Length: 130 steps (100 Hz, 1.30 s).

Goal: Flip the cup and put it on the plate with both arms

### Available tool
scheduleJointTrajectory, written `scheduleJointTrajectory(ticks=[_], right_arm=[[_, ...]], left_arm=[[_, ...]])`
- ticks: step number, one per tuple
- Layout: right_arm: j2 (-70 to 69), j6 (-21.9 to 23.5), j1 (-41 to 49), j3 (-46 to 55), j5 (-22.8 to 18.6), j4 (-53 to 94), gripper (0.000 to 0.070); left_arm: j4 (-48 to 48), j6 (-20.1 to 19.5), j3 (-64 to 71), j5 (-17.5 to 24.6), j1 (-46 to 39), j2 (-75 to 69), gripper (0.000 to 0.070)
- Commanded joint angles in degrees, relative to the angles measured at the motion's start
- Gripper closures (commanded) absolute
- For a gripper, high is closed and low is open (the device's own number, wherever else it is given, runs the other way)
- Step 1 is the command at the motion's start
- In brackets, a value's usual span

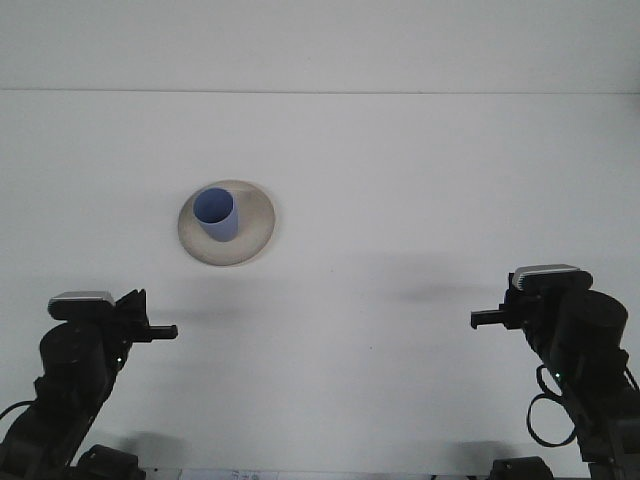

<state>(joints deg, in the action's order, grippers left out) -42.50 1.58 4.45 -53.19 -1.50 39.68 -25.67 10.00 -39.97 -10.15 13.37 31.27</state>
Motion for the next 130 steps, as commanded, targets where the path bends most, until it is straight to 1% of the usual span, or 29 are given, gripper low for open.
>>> scheduleJointTrajectory(ticks=[1, 70, 73, 79, 82, 92, 102, 107, 122, 130], right_arm=[[-0.28, 0.55, 0.09, -0.48, 0.02, -0.70, 0.0700], [-0.28, 0.55, 0.09, -0.48, 0.02, -0.68, 0.0700], [-0.28, 0.55, 0.09, -0.48, 0.02, -0.70, 0.0700], [-0.28, 0.55, 0.09, -0.48, 0.02, -0.68, 0.0700], [-0.28, 0.55, 0.09, -0.48, 0.02, -0.70, 0.0700], [-0.28, 0.55, 0.09, -0.48, 0.02, -0.70, 0.0700], [-0.28, 0.55, 0.09, -0.48, 0.02, -0.70, 0.0700], [-0.28, 0.55, 0.09, -0.48, 0.02, -0.68, 0.0700], [-0.28, 0.55, 0.09, -0.48, 0.02, -0.68, 0.0700], [-0.28, 0.55, 0.09, -0.48, 0.02, -0.70, 0.0700]], left_arm=[[0.90, 0.11, -0.90, -0.17, 0.13, -1.09, 0.0688], [2.80, 0.13, -0.90, -0.15, 0.15, -15.65, 0.0685], [2.99, -1.03, -0.81, -0.15, 0.15, -15.98, 0.0685], [3.52, -6.14, -0.79, -0.35, -0.11, -16.98, 0.0685], [3.98, -7.74, -0.76, -0.33, -0.37, -17.40, 0.0685], [6.40, -7.61, 1.05, -0.28, -1.25, -19.12, 0.0685], [10.62, -7.63, 6.43, -0.17, -2.75, -22.27, 0.0685], [12.52, -7.61, 9.79, 0.94, -3.52, -24.15, 0.0685], [17.51, -7.61, 20.13, 7.67, -5.86, -29.83, 0.0685], [20.44, -7.30, 24.94, 9.33, -6.82, -31.10, 0.0685]])
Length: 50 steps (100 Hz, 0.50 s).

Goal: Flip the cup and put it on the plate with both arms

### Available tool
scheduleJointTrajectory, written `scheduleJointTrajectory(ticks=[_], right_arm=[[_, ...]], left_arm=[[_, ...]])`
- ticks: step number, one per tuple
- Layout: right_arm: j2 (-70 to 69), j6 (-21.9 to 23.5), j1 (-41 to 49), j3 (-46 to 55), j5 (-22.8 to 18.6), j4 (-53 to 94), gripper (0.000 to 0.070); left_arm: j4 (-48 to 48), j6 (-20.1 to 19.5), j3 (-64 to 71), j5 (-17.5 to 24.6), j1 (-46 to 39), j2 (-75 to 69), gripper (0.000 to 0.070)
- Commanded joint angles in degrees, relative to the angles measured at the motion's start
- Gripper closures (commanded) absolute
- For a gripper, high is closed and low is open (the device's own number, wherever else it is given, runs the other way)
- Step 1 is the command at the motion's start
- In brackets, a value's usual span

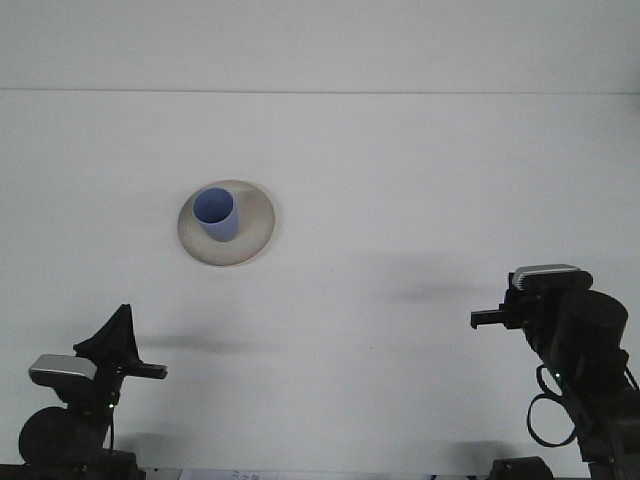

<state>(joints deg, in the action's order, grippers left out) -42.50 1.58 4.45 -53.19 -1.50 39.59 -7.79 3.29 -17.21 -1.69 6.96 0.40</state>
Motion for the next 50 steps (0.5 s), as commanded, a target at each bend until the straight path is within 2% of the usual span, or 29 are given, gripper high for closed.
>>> scheduleJointTrajectory(ticks=[1, 16, 38, 50], right_arm=[[-0.28, 0.55, 0.09, -0.48, 0.02, -0.61, 0.0700], [-0.28, 0.55, 0.09, -0.48, 0.04, -0.61, 0.0700], [-0.28, 0.55, 0.09, -0.48, 0.02, -0.63, 0.0700], [-0.28, 0.55, 0.09, -0.48, 0.02, -0.63, 0.0700]], left_arm=[[2.86, -0.46, 2.67, 0.87, -0.50, -0.22, 0.0685], [7.50, 1.75, 8.31, 0.68, -1.77, -0.22, 0.0685], [19.67, 1.70, 16.28, 0.55, -2.19, -0.22, 0.0685], [18.47, 1.60, 16.41, 0.52, -2.19, -0.22, 0.0685]])
